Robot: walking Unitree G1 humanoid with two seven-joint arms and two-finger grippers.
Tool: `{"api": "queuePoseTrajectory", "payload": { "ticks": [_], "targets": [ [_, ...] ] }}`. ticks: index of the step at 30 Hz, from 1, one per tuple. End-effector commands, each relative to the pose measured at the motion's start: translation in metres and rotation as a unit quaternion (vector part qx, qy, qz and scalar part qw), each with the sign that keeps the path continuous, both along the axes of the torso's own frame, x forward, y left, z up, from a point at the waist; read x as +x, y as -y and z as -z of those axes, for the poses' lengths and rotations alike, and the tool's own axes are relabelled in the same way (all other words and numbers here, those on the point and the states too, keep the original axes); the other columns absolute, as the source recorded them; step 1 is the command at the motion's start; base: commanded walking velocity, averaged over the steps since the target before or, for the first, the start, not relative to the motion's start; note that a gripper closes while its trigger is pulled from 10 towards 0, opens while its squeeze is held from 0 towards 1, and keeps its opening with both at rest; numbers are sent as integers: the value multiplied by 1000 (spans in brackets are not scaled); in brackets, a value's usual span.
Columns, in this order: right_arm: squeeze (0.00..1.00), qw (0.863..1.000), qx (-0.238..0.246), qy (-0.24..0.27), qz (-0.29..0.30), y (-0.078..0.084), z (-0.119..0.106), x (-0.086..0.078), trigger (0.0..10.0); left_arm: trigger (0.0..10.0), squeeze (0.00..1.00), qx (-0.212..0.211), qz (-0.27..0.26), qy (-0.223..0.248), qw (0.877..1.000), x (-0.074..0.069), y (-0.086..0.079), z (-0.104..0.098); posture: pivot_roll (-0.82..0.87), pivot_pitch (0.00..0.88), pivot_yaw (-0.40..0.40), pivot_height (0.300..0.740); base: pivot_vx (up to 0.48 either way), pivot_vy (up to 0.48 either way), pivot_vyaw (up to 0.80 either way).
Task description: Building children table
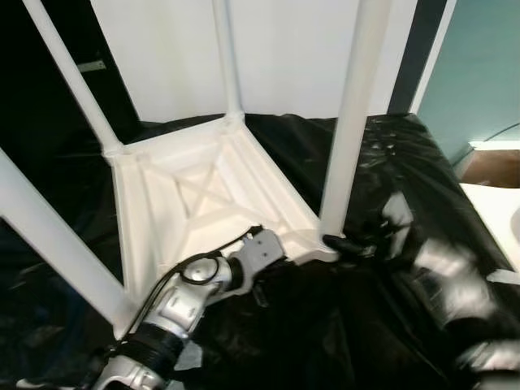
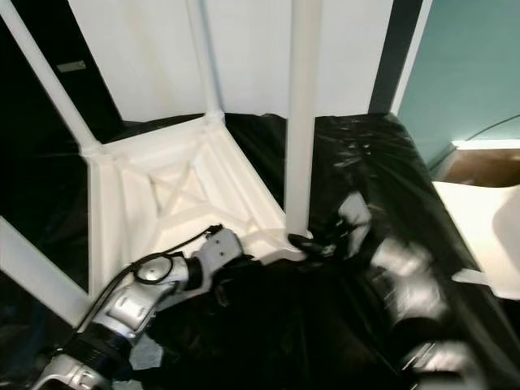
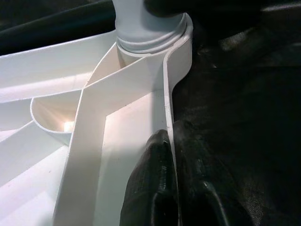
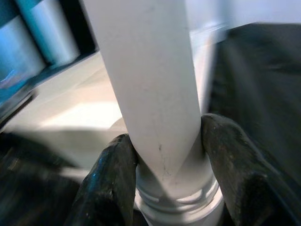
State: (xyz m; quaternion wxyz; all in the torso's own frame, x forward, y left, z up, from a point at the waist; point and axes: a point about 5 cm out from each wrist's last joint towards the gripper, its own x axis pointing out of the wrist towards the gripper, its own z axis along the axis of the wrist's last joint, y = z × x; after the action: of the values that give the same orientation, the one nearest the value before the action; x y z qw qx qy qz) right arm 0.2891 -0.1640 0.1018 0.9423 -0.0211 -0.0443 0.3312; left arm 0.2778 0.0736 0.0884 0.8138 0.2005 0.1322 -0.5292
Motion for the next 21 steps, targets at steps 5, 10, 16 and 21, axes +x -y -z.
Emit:
{"api": "queuePoseTrajectory", "payload": {
  "ticks": [5,10,16,21],
  "targets": [
    [0,985,43,54,160,-6,-16,1,0,10000,0,77,-6,-116,990,-28,-10,56,16,0,36,740,0,0,0],
    [0,969,50,68,232,-5,-20,1,0,10000,0,79,0,-119,990,-29,-10,57,13,0,41,740,0,0,0],
    [0,969,40,62,235,-13,-21,-1,0,10000,0,79,0,-117,990,-28,-10,56,15,0,39,740,0,0,0],
    [1000,994,5,43,102,-33,-22,6,10000,10000,0,78,-4,-117,990,-29,-10,56,16,0,35,740,0,0,0]
  ]
}}
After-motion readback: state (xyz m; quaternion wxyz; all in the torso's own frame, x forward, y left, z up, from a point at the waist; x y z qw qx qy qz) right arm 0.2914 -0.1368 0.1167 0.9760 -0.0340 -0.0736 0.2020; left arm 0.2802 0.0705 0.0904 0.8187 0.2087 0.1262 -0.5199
